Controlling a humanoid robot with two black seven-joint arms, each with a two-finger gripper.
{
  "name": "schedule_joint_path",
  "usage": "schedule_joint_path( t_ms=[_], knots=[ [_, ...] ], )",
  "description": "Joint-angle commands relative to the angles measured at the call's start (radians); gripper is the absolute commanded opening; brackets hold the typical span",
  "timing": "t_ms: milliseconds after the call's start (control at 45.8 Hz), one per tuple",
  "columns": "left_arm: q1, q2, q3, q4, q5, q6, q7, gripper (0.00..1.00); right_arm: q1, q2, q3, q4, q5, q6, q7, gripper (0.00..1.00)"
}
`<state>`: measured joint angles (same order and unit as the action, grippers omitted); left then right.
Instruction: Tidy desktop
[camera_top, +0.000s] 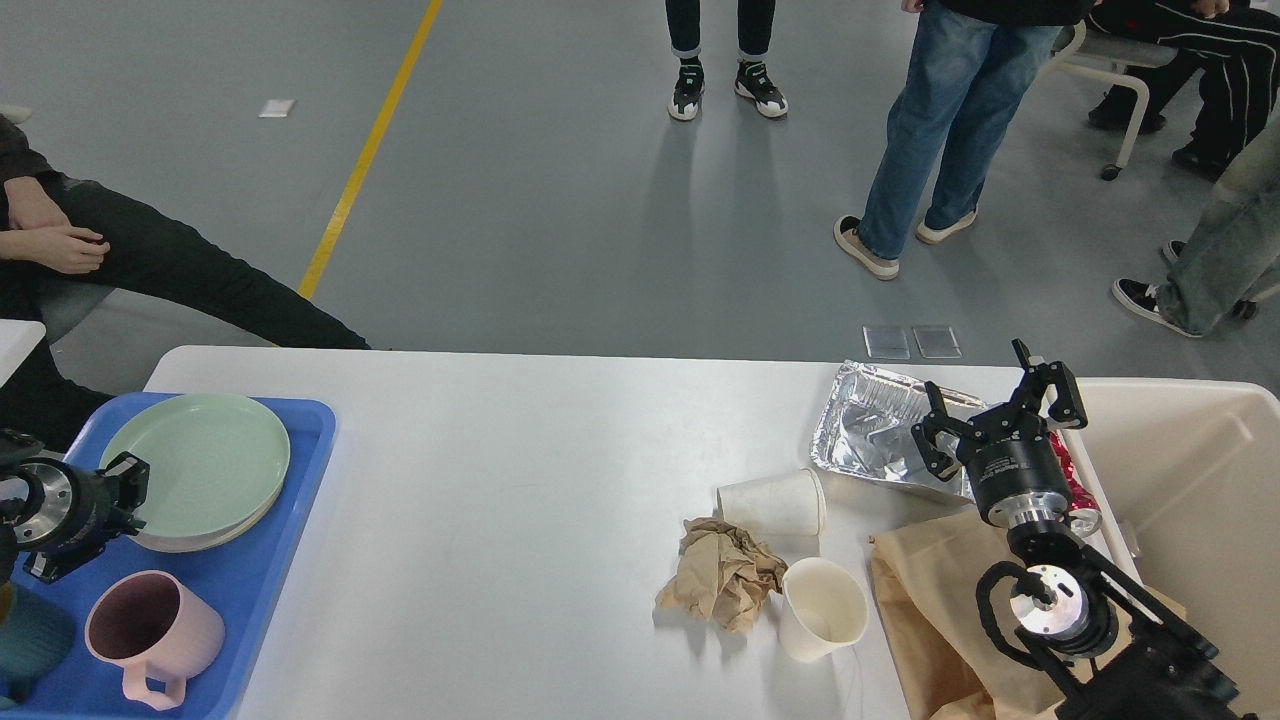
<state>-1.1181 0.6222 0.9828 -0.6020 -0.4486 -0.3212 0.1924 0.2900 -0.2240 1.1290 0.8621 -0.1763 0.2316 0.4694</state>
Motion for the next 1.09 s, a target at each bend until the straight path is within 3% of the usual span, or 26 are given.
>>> schedule_joint_path(
  t_ms=[0,22,44,66,437,568,655,808,961,1070],
  knots=[
    [0.001,0.011,-0.003,0.01,0.004,0.014,-0.005,0.6,0.0,-0.001,0.0,0.0,0.0,0.0,0.0,1.0],
    [0.003,0.016,-0.003,0.011,0.005,0.023,-0.005,0.78,0.0,-0.001,0.0,0.0,0.0,0.0,0.0,1.0],
    [0.003,0.019,-0.003,0.011,0.007,0.031,-0.005,0.88,0.0,-0.001,0.0,0.0,0.0,0.0,0.0,1.0],
    [0.001,0.022,-0.004,0.011,0.007,0.034,-0.004,0.92,0.0,-0.001,0.0,0.0,0.0,0.0,0.0,1.0],
    [-0.054,0.037,-0.015,0.007,0.016,0.024,0.013,0.96,0.0,-0.001,0.0,0.0,0.0,0.0,0.0,1.0],
    [-0.077,0.083,-0.146,0.004,0.016,0.016,-0.002,0.96,0.0,0.0,0.0,0.0,0.0,0.0,0.0,1.0],
    [-0.048,0.142,-0.321,0.004,0.018,0.005,-0.004,0.97,0.0,-0.001,0.0,0.0,0.0,0.0,0.0,1.0],
    [0.118,0.142,-0.841,0.004,0.018,0.001,-0.005,0.97,0.0,-0.001,0.0,0.0,0.0,0.0,0.0,1.0],
    [0.354,0.035,-1.445,0.005,0.019,-0.03,-0.002,0.97,0.0,-0.001,0.0,0.0,0.0,0.0,0.0,1.0],
    [0.437,-0.079,-1.757,0.005,0.021,-0.079,-0.005,0.97,0.0,-0.001,0.0,0.0,0.0,0.0,0.0,1.0]
  ],
)
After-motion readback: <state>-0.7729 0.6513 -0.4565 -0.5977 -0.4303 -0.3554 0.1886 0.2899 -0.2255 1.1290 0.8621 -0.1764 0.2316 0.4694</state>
